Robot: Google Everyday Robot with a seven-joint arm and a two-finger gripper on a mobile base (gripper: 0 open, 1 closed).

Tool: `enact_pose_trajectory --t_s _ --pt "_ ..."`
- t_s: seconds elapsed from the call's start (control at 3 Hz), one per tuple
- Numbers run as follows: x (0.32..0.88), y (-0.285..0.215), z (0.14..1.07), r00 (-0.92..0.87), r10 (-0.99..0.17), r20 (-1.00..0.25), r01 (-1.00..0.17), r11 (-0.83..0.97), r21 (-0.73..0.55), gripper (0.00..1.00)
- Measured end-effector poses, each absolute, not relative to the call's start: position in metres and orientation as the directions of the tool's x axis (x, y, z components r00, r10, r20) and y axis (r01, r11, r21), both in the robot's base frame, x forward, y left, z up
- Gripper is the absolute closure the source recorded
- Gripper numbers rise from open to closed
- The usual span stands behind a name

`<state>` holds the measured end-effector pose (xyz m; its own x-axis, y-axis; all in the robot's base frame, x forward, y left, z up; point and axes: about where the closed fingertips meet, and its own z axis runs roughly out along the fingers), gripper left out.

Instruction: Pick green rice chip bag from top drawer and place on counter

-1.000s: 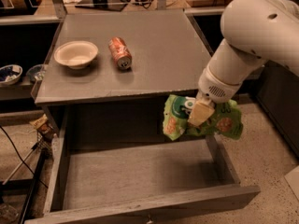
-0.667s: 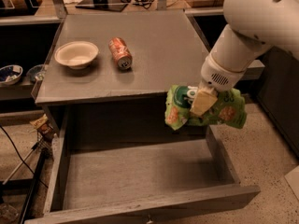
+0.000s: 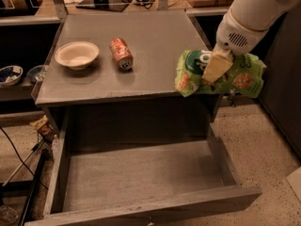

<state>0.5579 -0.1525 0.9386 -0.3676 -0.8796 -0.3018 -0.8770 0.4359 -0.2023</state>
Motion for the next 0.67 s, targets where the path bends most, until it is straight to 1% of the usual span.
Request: enact_pose_trajectory --t_s 0.33,0.67 --pt "0.577 -0.136 0.933 -0.35 -0.882 -0.315 -0.885 0.421 -0.197 1.0" --pt "0.606 -0.106 0.94 -0.301 -0.889 -0.344 -0.898 0.386 -0.212 1.0"
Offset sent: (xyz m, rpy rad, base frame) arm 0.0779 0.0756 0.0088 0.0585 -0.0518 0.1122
